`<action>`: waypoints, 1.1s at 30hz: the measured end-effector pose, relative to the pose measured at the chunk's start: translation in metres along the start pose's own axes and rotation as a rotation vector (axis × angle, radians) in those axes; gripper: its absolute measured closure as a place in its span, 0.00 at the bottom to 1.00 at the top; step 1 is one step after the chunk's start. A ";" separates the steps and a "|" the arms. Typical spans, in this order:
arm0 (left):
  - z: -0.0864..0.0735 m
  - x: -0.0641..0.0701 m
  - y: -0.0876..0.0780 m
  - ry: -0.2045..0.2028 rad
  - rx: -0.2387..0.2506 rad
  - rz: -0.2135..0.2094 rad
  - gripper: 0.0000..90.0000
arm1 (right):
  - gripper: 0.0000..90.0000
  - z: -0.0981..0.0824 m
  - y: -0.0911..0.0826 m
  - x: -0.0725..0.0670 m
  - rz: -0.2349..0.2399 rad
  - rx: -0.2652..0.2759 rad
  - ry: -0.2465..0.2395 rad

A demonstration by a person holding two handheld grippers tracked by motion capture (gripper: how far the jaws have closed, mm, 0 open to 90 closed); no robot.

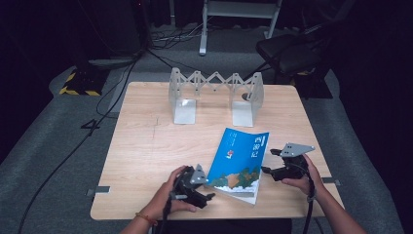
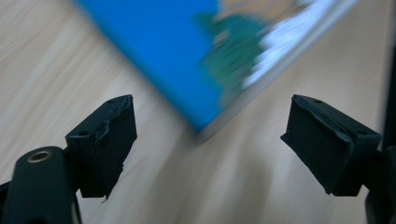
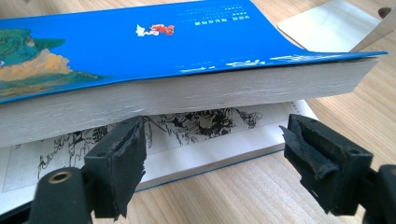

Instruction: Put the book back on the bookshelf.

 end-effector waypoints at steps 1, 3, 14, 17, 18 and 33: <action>0.004 0.006 0.004 0.011 0.002 -0.014 0.20 | 0.24 0.000 0.000 0.000 -0.001 -0.002 0.000; 0.012 0.015 0.012 0.044 0.001 -0.038 0.21 | 0.24 0.001 0.000 -0.001 -0.003 -0.001 -0.001; 0.056 0.051 0.061 0.079 0.092 0.015 0.24 | 0.24 0.004 0.001 -0.003 -0.014 0.002 -0.008; 0.056 0.055 0.067 0.094 0.086 0.092 0.24 | 0.24 0.005 0.001 -0.004 -0.019 0.006 -0.011; 0.055 0.056 0.067 0.099 0.081 0.104 0.24 | 0.25 0.005 0.001 -0.004 -0.024 0.009 -0.013; 0.049 0.052 0.050 0.268 0.084 0.230 0.62 | 0.27 0.006 0.005 -0.002 -0.033 0.030 0.017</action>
Point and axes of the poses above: each handheld gripper's, and its own axes: y roughly forward along the jaws, z roughly out of its top, x roughly to its right, the point moved 3 cm from there along y, roughly forward along the jaws, and after that the axes turned 6 degrees about x, right-handed, at the moved point
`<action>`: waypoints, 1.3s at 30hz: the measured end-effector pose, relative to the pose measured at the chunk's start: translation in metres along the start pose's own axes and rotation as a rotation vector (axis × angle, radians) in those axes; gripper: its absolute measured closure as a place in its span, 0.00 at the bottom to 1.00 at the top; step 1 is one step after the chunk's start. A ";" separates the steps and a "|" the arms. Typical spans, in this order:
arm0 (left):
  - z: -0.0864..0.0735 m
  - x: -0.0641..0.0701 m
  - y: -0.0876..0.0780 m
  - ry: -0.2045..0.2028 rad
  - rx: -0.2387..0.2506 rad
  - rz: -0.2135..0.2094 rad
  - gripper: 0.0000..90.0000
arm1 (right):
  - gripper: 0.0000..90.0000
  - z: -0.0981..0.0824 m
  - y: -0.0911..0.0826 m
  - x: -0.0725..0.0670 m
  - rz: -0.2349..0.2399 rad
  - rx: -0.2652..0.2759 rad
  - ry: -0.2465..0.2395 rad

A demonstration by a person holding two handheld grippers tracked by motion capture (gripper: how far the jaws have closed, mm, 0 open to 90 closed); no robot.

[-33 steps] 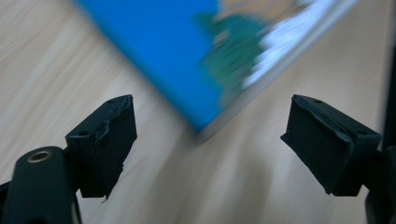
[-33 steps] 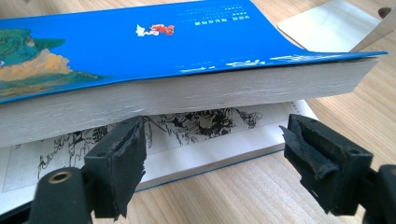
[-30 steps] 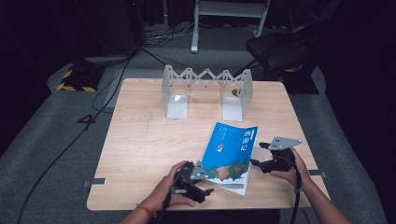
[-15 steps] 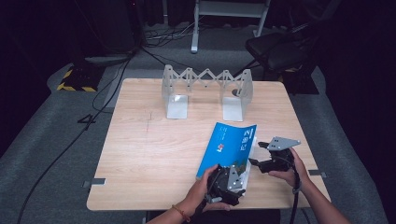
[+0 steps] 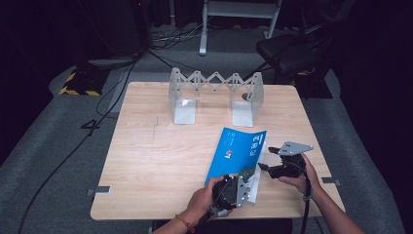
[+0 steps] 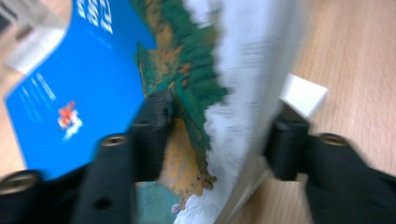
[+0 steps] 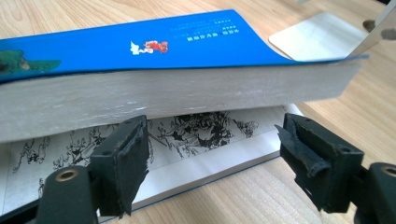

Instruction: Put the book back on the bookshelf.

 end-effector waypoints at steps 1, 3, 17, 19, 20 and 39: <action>0.000 -0.003 -0.003 -0.020 0.015 -0.003 0.67 | 0.27 -0.001 0.000 0.001 0.002 0.001 0.007; 0.000 -0.007 -0.006 -0.037 0.036 -0.009 0.75 | 0.27 -0.003 -0.001 0.004 0.006 -0.001 0.019; -0.018 -0.058 -0.036 -0.182 0.120 -0.138 0.82 | 0.34 0.009 -0.016 -0.007 0.088 0.076 -0.071; -0.022 -0.062 -0.039 -0.181 0.118 -0.149 0.82 | 0.34 0.018 -0.017 -0.014 0.113 0.085 -0.116; -0.024 -0.064 -0.041 -0.186 0.120 -0.151 0.82 | 0.33 0.022 -0.016 -0.016 0.128 0.089 -0.129; -0.052 -0.092 -0.064 -0.219 0.154 -0.208 0.81 | 0.37 0.022 0.045 -0.015 0.160 -0.017 -0.284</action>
Point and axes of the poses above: each handheld gripper's, and its own axes: y roughly forward along the jaws, z roughly out of its top, x roughly to its right, the point moved 3 cm from there along y, roughly forward along the jaws, and after that the axes turned 6 degrees about x, right-handed, at the moved point
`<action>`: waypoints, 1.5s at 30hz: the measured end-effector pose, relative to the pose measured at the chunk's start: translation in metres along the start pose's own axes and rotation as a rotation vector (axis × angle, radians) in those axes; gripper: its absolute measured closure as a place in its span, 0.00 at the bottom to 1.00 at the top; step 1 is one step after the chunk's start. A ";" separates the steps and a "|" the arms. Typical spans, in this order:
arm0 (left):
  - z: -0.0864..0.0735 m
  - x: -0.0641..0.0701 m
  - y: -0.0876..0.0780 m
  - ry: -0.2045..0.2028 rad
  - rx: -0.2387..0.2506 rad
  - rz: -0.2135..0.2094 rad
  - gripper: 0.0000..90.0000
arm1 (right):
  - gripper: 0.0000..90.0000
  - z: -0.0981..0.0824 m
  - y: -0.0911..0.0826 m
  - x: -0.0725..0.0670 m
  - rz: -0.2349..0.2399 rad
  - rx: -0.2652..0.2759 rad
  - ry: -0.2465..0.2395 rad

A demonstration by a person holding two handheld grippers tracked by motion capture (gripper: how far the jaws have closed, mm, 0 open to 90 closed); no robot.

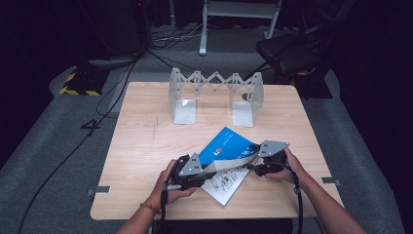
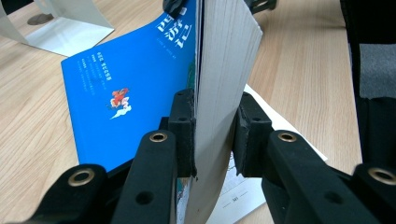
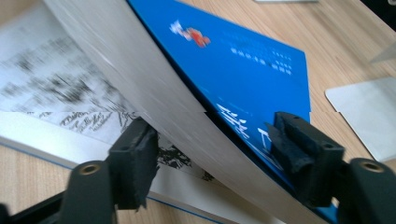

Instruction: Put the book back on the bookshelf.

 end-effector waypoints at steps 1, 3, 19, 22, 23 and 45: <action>-0.001 -0.001 -0.001 -0.003 0.000 -0.004 0.80 | 0.40 -0.002 0.000 0.000 0.007 0.009 -0.001; -0.003 -0.004 -0.003 -0.009 0.003 -0.012 0.80 | 0.47 -0.004 0.000 -0.001 0.001 0.030 -0.029; 0.007 0.022 0.008 0.065 -0.123 0.219 0.43 | 0.69 0.026 0.011 -0.031 -0.027 -0.001 -0.189; 0.008 0.021 0.005 0.086 -0.128 0.275 0.59 | 0.70 0.031 0.011 -0.036 -0.030 -0.009 -0.192; 0.007 0.019 0.003 0.081 -0.123 0.265 0.66 | 0.70 0.032 0.012 -0.037 -0.028 -0.011 -0.196; -0.011 -0.015 -0.023 0.062 -0.045 0.073 0.73 | 0.72 0.017 0.014 -0.030 -0.005 0.023 -0.238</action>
Point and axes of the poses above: each handheld gripper's, and its own axes: y roughly forward along the jaws, z roughly out of its top, x roughly to its right, the point moved 3 cm from there along y, roughly forward along the jaws, and after that the axes turned 6 degrees about x, right-handed, at the moved point
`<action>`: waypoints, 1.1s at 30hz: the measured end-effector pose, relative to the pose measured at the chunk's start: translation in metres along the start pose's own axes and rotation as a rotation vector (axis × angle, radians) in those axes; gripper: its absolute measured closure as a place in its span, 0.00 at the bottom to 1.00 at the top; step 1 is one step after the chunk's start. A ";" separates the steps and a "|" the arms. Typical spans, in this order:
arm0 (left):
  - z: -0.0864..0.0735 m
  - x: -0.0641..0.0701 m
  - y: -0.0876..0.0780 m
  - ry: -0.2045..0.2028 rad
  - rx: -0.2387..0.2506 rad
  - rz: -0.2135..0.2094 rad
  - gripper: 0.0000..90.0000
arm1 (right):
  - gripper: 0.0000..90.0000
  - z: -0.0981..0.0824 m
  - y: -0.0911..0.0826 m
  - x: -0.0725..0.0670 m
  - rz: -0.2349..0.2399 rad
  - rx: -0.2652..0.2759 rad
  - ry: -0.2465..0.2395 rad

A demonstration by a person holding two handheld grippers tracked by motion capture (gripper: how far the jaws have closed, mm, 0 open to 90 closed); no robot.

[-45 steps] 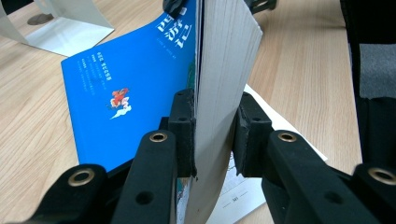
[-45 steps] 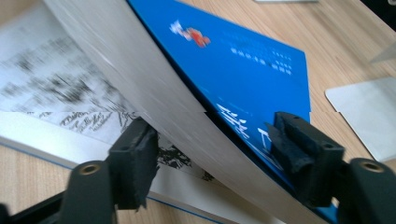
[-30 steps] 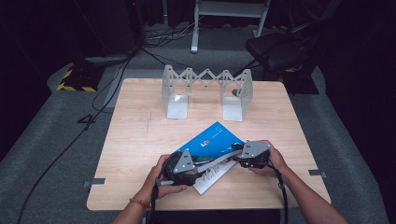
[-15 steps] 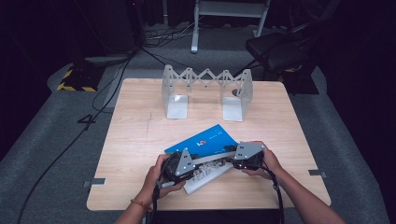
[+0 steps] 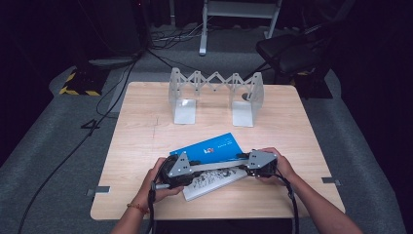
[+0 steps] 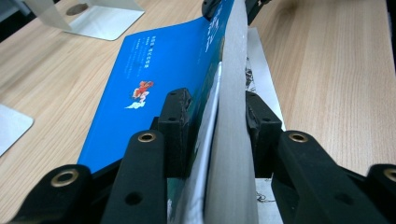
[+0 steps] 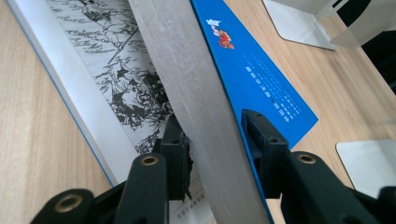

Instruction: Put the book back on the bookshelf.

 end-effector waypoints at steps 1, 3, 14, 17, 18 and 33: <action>0.001 -0.001 0.001 -0.003 0.006 -0.008 0.72 | 0.73 0.000 -0.002 -0.001 -0.007 -0.002 0.001; 0.004 -0.006 0.004 -0.008 0.016 -0.034 0.72 | 0.74 -0.001 -0.009 0.000 -0.005 -0.007 0.007; 0.022 -0.015 0.024 -0.030 0.017 -0.050 0.61 | 0.76 -0.006 -0.030 0.006 -0.036 -0.029 0.051; 0.025 -0.008 0.022 -0.020 -0.016 -0.005 0.56 | 0.76 -0.004 -0.031 0.006 -0.038 -0.030 0.049; 0.027 -0.005 0.020 -0.018 -0.009 0.010 0.52 | 0.76 -0.004 -0.031 0.007 -0.038 -0.033 0.047; 0.042 0.020 0.021 0.079 -0.177 0.134 0.64 | 0.75 0.008 -0.026 0.004 -0.044 -0.088 0.035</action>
Point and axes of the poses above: each handheld gripper's, and its own axes: y roughly forward along the jaws, z roughly out of its top, x roughly to its right, the point moved 3 cm from there along y, roughly forward along the jaws, and after that the axes turned 6 degrees about x, right-handed, at the moved point
